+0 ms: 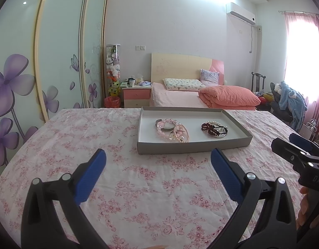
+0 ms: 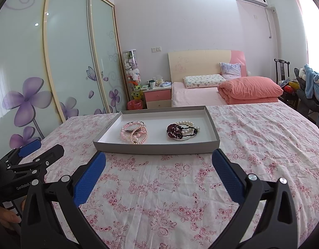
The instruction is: Organize jewelry
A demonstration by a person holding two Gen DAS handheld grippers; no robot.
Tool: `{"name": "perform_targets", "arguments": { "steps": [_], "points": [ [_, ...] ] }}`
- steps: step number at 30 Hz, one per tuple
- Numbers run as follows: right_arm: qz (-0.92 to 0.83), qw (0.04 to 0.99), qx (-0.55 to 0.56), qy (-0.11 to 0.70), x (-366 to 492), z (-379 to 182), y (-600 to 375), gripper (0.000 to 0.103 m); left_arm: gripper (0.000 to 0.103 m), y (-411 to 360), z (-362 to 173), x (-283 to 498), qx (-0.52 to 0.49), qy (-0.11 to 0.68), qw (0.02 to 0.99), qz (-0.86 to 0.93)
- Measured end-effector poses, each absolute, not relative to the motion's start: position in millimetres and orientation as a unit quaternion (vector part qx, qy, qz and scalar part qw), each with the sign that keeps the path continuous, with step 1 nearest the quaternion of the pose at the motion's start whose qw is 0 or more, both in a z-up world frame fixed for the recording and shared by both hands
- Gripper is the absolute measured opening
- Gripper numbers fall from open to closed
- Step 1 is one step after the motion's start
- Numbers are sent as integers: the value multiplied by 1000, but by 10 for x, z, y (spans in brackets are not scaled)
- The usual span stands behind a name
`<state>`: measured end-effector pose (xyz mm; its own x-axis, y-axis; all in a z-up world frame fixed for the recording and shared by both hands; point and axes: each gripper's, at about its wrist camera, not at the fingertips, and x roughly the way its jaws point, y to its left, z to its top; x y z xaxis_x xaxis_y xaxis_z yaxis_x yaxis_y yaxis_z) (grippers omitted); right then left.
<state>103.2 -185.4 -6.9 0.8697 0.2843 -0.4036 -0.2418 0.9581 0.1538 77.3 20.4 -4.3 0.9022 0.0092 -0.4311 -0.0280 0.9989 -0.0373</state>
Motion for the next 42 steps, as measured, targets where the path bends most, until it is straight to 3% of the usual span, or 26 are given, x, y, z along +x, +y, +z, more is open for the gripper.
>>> {"name": "perform_targets", "arguments": {
  "steps": [42],
  "points": [
    [137,965,52,218,1033,-77,-1839,101,99,167,-73,776,-20,223,975,10]
  ]
}}
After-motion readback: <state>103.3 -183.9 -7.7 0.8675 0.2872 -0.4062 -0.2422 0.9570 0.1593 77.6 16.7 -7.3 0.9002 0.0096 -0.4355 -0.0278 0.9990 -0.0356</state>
